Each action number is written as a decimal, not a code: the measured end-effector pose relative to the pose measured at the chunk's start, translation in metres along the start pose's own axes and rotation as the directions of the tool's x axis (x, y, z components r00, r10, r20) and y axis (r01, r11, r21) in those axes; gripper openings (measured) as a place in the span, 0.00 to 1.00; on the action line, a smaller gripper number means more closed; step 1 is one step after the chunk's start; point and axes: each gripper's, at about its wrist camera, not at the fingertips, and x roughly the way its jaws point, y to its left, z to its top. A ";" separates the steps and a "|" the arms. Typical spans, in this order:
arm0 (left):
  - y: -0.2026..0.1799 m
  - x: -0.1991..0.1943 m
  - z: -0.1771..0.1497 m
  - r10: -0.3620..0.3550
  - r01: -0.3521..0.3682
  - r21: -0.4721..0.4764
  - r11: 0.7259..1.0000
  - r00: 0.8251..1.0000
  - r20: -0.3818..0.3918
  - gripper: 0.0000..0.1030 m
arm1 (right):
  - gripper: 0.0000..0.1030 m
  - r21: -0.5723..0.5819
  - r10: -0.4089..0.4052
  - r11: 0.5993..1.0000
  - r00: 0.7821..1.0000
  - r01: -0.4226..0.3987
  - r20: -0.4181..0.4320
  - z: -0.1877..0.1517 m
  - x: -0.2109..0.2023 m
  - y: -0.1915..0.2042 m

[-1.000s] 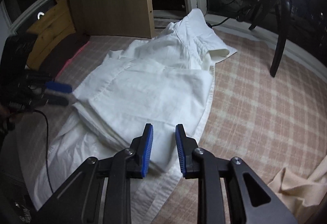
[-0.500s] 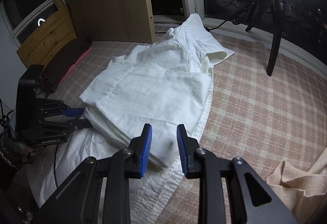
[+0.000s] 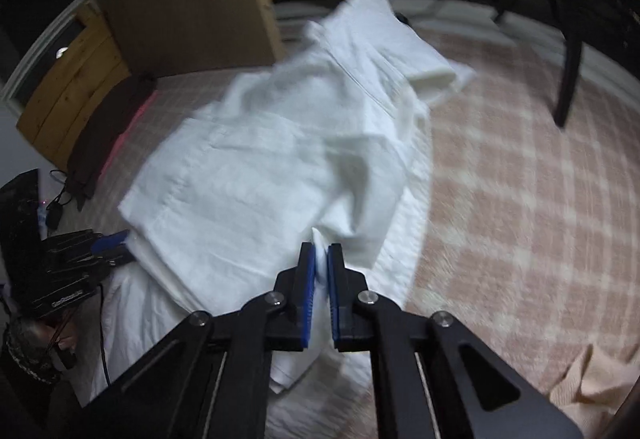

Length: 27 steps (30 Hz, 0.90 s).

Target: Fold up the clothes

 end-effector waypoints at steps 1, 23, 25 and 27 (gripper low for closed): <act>0.001 -0.001 0.000 -0.005 0.005 -0.003 1.000 1.000 -0.003 0.21 | 0.05 -0.040 -0.012 0.999 1.000 0.013 0.027 0.003 -0.003 0.007; -0.042 0.001 0.080 -0.097 0.102 0.194 0.976 0.995 -0.036 0.27 | 0.24 -0.094 -0.032 0.995 0.998 0.027 -0.056 0.000 0.018 0.003; -0.034 0.018 0.071 -0.019 0.034 0.212 0.977 0.997 -0.071 0.32 | 0.24 -0.073 -0.044 0.996 0.998 0.041 -0.038 0.000 0.009 -0.003; -0.021 0.023 0.063 0.002 0.018 0.194 0.981 0.995 -0.103 0.32 | 0.24 -0.046 -0.029 0.999 1.000 0.029 -0.011 -0.001 -0.009 -0.008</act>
